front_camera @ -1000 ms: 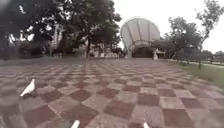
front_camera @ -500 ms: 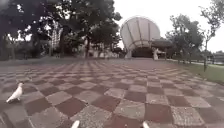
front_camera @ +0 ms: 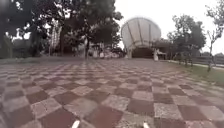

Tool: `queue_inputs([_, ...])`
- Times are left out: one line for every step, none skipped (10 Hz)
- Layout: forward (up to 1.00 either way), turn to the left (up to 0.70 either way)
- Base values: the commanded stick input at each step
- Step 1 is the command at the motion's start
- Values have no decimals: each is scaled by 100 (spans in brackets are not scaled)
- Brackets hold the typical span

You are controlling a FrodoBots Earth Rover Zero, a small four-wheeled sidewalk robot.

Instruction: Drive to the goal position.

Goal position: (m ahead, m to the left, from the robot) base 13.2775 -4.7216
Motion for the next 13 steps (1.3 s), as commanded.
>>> queue_inputs([70,0])
queue_inputs([70,0])
queue_inputs([70,0])
queue_inputs([70,0])
queue_inputs([70,0])
queue_inputs([70,0])
queue_inputs([70,0])
queue_inputs([70,0])
queue_inputs([70,0])
queue_inputs([70,0])
queue_inputs([70,0])
queue_inputs([70,0])
queue_inputs([70,0])
